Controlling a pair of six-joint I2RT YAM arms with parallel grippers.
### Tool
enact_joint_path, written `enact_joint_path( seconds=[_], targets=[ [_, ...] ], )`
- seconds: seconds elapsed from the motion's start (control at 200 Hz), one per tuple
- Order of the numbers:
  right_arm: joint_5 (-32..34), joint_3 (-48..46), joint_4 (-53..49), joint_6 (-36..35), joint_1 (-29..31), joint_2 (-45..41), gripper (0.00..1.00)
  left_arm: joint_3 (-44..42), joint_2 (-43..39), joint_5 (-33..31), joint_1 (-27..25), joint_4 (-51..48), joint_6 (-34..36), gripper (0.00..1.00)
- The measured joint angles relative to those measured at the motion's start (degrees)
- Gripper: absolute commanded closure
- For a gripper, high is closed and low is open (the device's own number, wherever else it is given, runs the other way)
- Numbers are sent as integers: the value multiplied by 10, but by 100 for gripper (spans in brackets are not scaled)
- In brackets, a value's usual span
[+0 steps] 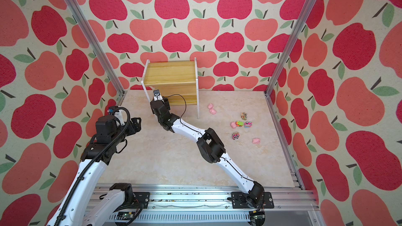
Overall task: Place and organize the plastic toys onto the shelf
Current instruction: 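Open the right gripper to release the pig on the shelf, then move the right gripper back toward the cluster of toy trucks and pigs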
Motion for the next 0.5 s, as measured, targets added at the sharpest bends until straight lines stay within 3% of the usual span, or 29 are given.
enact_joint_path(
  seconds=[0.185,0.35,0.5],
  targets=[
    [-3,-217,75,-24,18,-117,21,0,0,0,0,0,0,16],
    [-1,-465,150,-30,49,-268,18,0,0,0,0,0,0,16],
    [-4,-651,158,-11,76,-405,19,0,0,0,0,0,0,15]
  ],
)
